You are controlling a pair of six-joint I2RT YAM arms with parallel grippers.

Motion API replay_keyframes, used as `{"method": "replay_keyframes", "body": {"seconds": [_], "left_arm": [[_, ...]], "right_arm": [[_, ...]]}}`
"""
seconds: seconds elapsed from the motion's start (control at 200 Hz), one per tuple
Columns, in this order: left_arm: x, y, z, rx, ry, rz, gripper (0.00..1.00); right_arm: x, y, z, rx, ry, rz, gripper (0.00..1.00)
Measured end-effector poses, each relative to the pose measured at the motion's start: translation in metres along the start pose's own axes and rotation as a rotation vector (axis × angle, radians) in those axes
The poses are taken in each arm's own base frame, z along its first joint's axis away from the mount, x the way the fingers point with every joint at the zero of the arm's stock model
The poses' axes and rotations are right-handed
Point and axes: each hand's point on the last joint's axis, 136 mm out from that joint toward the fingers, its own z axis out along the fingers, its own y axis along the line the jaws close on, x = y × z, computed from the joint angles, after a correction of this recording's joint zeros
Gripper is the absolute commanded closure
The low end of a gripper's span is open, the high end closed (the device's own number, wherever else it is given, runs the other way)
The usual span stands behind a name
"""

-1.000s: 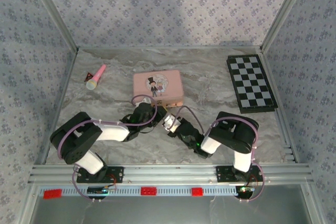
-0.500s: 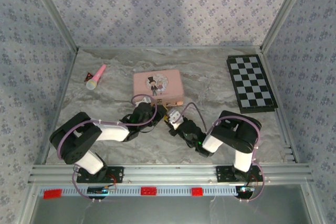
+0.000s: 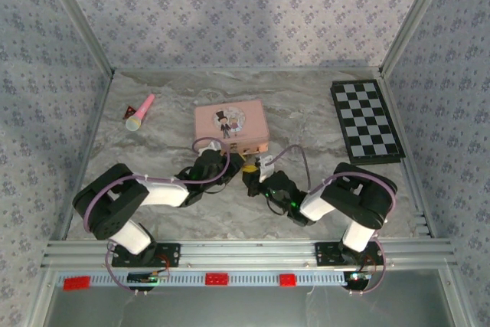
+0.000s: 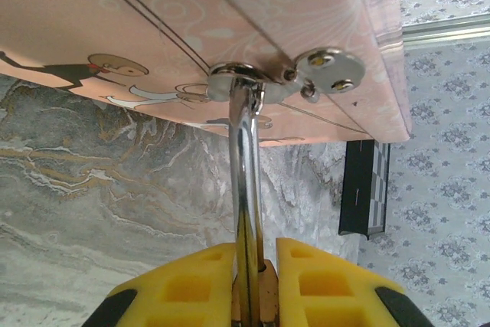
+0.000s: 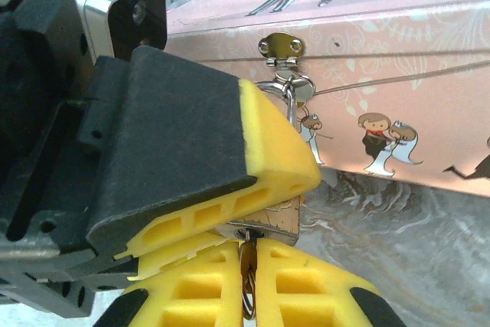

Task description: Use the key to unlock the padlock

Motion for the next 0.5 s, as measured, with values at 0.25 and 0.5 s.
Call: {"method": "replay_keyframes", "body": {"seconds": [0.25,0.5], "left_arm": [[0.003,0.008,0.004,-0.021,0.011,0.001,0.93],[0.005,0.013,0.006,-0.034,0.019,0.002,0.72]], "right_arm": [[0.009,-0.002,0.0,-0.003,0.032,0.121,0.94],[0.015,-0.003,-0.002,-0.016,0.042,0.222,0.95]]}}
